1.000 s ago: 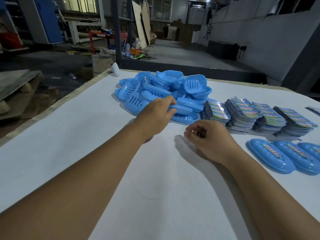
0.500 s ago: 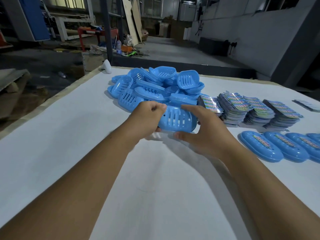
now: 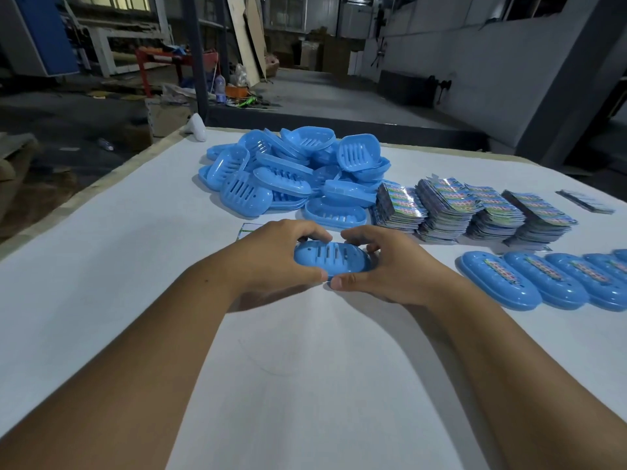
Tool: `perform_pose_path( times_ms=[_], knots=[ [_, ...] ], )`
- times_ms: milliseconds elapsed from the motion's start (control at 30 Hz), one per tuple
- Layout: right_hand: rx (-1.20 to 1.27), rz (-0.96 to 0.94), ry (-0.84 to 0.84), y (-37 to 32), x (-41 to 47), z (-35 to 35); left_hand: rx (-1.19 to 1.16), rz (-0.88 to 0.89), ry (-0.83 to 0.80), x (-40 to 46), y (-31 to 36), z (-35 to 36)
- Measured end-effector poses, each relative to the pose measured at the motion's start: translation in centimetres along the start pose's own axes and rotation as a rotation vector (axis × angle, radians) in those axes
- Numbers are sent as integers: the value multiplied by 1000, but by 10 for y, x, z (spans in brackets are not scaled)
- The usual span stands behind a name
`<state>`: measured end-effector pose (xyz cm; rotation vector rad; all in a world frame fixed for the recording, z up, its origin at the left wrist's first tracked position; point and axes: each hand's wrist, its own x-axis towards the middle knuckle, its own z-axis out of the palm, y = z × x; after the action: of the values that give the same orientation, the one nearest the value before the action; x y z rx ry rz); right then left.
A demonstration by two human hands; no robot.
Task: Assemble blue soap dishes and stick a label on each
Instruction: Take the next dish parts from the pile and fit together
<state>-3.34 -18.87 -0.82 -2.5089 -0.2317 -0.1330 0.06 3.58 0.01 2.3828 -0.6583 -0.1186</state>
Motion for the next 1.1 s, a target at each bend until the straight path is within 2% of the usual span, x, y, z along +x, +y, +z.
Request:
perform_pose_path(
  times_ms=[100,133,200,267,300,467,800,900,967,1033,1100],
  knots=[
    [48,37,-8,0,-2,-1,-9,-5,-20,2,-1,0],
    [111,76,37,1,-2,-2,-12,-5,-23,3,-1,0],
    [172,128,266,5,1,-8,-23,-15,-28,2,-1,0],
    [71,175,483,10,5,-19,-20,-27,-32,1,-1,0],
    [-2,209,523,14,6,-23,-15,-27,-33,1,-1,0],
    [-226,339,508,29,11,-23,4,-27,-17,1,1,1],
    [-316,386,689,29,16,-24,52,-33,7,4,2,3],
    [-272,293,755,22,14,-27,8,-30,42,3,0,7],
    [-192,119,791,12,13,-28,-190,-63,99,2,3,10],
    [-97,-76,765,-1,9,-23,-385,-109,183,4,11,10],
    [-32,-221,686,-15,4,-15,-422,-160,298,11,17,6]
  ],
)
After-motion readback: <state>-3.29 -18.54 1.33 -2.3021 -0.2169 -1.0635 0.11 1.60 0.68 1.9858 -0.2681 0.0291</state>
